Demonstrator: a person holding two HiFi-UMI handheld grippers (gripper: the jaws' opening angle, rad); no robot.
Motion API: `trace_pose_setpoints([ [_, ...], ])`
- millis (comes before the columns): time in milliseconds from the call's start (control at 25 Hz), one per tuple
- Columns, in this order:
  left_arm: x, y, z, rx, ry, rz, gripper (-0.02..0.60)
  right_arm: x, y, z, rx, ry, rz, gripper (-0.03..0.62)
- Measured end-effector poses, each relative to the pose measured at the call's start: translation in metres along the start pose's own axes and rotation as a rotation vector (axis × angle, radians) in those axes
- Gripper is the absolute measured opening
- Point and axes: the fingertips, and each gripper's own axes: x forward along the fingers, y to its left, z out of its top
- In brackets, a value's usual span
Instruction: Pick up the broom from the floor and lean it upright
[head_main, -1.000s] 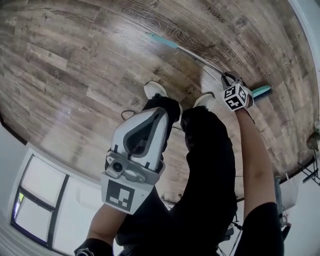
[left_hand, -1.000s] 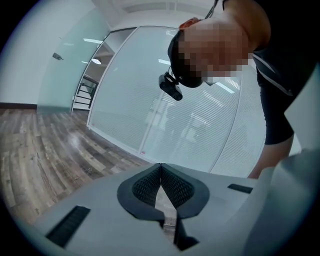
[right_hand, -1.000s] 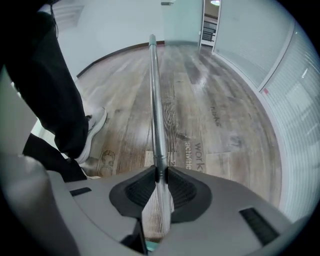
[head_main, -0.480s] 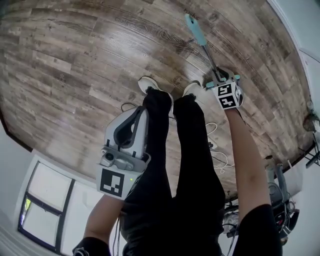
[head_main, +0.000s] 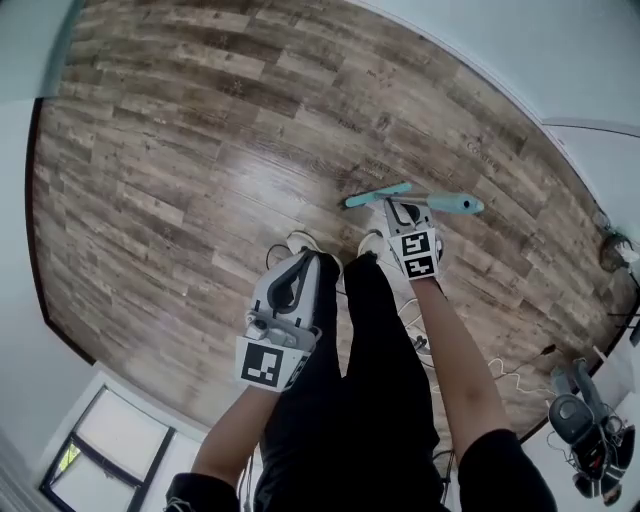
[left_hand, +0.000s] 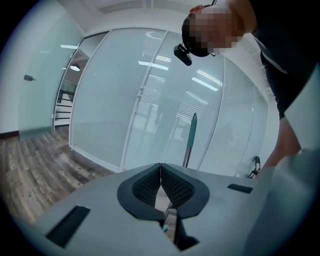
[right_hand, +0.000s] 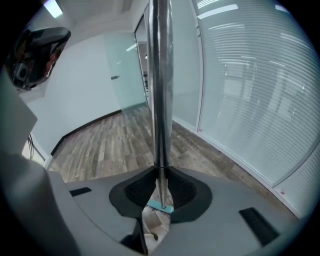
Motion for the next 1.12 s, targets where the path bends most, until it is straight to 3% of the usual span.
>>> trace_pose_setpoints([
  [200, -0.013, -0.055, 0.069, 0.064, -0.029, -0.043, 0.018, -0.093, -0.002, 0.083, 0.06, -0.16, -0.024, 0.083],
  [400, -0.018, -0.102, 0.116, 0.116, -0.064, -0.092, 0.018, -0.187, -0.02, 0.132, 0.121, -0.311, -0.098, 0.083],
  [680, 0.005, -0.165, 0.122, 0.273, -0.049, -0.242, 0.018, -0.276, -0.046, 0.14, 0.2, -0.385, -0.166, 0.083],
  [880, 0.045, -0.214, 0.132, 0.264, -0.072, -0.281, 0.018, -0.326, -0.079, 0.134, 0.226, -0.42, -0.242, 0.083],
  [1120, 0.08, -0.277, 0.143, 0.276, -0.053, -0.396, 0.018, -0.37, -0.131, 0.119, 0.289, -0.464, -0.368, 0.083],
])
